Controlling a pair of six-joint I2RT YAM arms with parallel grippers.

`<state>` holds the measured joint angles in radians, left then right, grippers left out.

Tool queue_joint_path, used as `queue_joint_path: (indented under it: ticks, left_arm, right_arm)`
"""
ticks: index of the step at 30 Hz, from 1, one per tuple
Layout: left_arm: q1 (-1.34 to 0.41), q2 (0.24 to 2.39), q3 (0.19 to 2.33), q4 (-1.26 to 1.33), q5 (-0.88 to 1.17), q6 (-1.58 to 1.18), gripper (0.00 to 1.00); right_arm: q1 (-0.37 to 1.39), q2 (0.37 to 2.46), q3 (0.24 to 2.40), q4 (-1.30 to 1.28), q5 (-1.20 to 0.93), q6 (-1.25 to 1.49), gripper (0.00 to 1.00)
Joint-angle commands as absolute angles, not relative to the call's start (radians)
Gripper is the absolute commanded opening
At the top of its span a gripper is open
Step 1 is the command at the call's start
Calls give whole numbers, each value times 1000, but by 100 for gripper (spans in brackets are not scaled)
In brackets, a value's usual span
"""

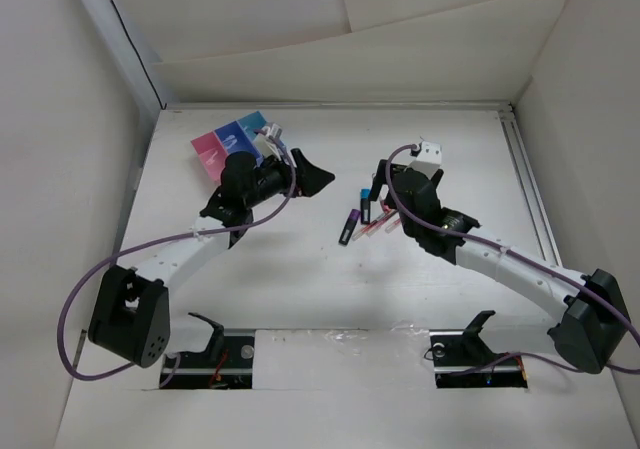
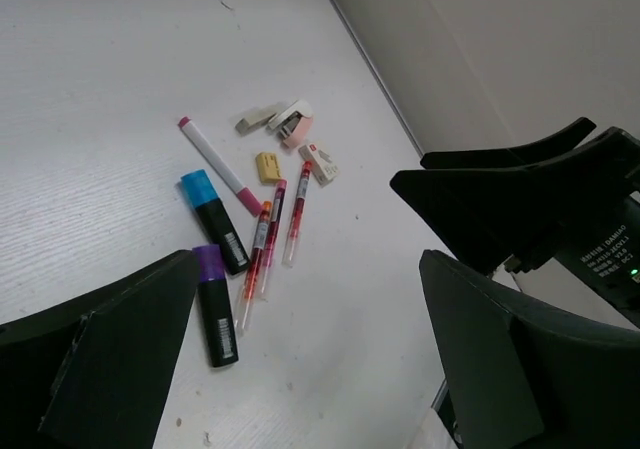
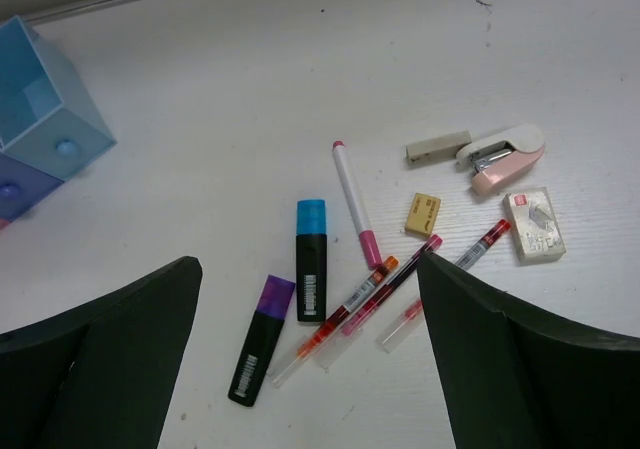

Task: Sort the stationery into containers
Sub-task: Grab a piece of stationery with the left arm

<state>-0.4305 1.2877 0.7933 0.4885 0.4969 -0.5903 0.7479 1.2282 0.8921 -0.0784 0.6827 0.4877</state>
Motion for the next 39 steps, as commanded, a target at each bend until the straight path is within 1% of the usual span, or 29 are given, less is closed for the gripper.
queue_joint_path:
  ticks: [1,2,3,4,6,7,8,9,10,11,12,13,15,17,18,19,20,21,22,23,24,25,28,30,32,35,39]
  left_arm:
    - [-430,1302,838,520,505,-583,92]
    - [-430,1302,838,520,505,-592,93]
    - [-430,1302,838,520,514,-592,91]
    - [-430,1302,824,529,499,-607,84]
    - [-430,1302,804,554,482,-621,76]
    - [-430,1302,795,554,468,-621,65]
    - [-430,1325,795,554,468,-630,45]
    - [-430,1338,795,563,468,-630,37]
    - [-430,1353,810,563,478,-630,27]
    - [-430,1380,810,574,514,-630,4]
    - [-430,1390,810,586,525,-621,1]
    - [-440,1390,810,597,525,-621,0]
    - [-495,1390,810,597,447,-560,0]
    - [-544,1381,801,559,370,-517,0]
    - [-573,1381,822,525,279,-493,0]
    - [-636,1381,834,491,229,-442,0]
    - [-670,1381,845,435,178,-416,0]
    - [-701,1390,866,407,85,-394,3]
    - [-744,1408,877,384,45,-379,7]
    - [-753,1422,887,347,16,-370,11]
    - [-753,1437,896,338,0,-370,18]
    - [-753,1469,914,327,0,-370,22]
    - [-765,1526,958,272,-52,-348,36]
    - [-776,1597,991,218,-84,-336,41]
    - [-776,1658,1032,195,-118,-336,41]
    - [-785,1686,1055,183,-118,-325,48]
    - [-804,1742,1101,173,-129,-304,56]
  right_arm:
    - [756,1203,894,-38,699,494,95]
    - [756,1203,894,-38,699,494,95]
    - [756,1212,894,-38,699,494,95]
    - [756,1212,894,-38,689,494,95]
    - [756,1212,894,-38,689,494,94]
    - [756,1212,894,-38,689,494,92]
    - [756,1212,894,-38,689,494,88]
    - [756,1212,894,-38,689,494,77]
    - [756,1212,894,-38,689,494,66]
    - [756,1212,894,-38,698,494,54]
    - [756,1212,894,-38,698,494,44]
    - [756,1203,885,-38,698,494,18]
    - [747,1192,885,-38,698,494,0]
    - [747,1181,885,-38,698,494,0]
    - [736,1181,885,-38,698,494,0]
    - [736,1169,885,-49,698,503,0]
    - [736,1157,885,-49,698,503,7]
    - [736,1157,885,-58,698,512,15]
    - [726,1143,885,-69,698,512,24]
    - [726,1128,876,-69,707,521,41]
    - [715,1118,867,-69,707,522,47]
    - [701,1109,867,-69,707,522,51]
    - [674,1072,847,-69,658,532,57]
    - [648,1049,838,-69,634,532,57]
    - [634,1039,838,-69,600,532,57]
    - [624,1039,838,-69,572,541,57]
    - [615,1049,838,-69,551,541,57]
